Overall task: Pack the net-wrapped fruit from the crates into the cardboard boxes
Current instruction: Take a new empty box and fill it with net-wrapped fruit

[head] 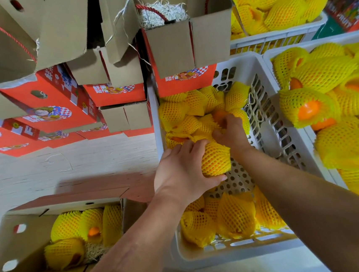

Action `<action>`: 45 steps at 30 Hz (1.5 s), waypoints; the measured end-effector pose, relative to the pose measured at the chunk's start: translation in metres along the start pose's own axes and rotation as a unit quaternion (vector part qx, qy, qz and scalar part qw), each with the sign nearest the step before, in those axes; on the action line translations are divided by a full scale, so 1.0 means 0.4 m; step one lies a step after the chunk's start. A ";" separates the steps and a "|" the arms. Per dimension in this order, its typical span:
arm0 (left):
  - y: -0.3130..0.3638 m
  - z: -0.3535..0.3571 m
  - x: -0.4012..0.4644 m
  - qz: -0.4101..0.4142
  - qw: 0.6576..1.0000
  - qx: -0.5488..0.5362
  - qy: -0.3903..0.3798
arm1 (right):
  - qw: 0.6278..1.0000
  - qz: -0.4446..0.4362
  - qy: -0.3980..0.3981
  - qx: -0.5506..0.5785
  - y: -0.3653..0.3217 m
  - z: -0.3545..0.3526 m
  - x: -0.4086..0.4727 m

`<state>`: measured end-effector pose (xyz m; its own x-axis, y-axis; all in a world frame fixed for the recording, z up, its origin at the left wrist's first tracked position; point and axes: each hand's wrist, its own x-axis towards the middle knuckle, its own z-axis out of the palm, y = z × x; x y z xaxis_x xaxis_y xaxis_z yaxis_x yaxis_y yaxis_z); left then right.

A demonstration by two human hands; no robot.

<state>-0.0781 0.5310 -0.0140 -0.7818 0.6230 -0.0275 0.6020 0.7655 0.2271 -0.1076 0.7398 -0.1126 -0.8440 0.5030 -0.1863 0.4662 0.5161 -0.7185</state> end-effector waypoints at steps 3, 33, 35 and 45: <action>-0.001 -0.001 -0.001 0.000 1.000 0.001 -0.003 | 0.997 -0.016 0.031 -0.067 -0.001 0.008 0.012; 0.002 -0.004 0.000 0.003 0.999 -0.031 0.042 | 0.828 -0.412 -0.033 -0.379 -0.273 0.028 0.032; 0.001 -0.004 0.000 0.017 0.998 -0.031 0.043 | 0.862 -0.369 -0.063 -0.343 -0.251 0.006 0.030; 0.000 -0.021 -0.014 0.009 0.983 -0.164 0.084 | 0.968 0.009 -0.012 0.250 -0.085 -0.127 -0.182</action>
<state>-0.0752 0.5262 -0.0056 -0.8036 0.5799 0.1343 0.5533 0.6446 0.5276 -0.0484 0.7209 -0.0407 -0.8461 0.4887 -0.2126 0.2984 0.1038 -0.9488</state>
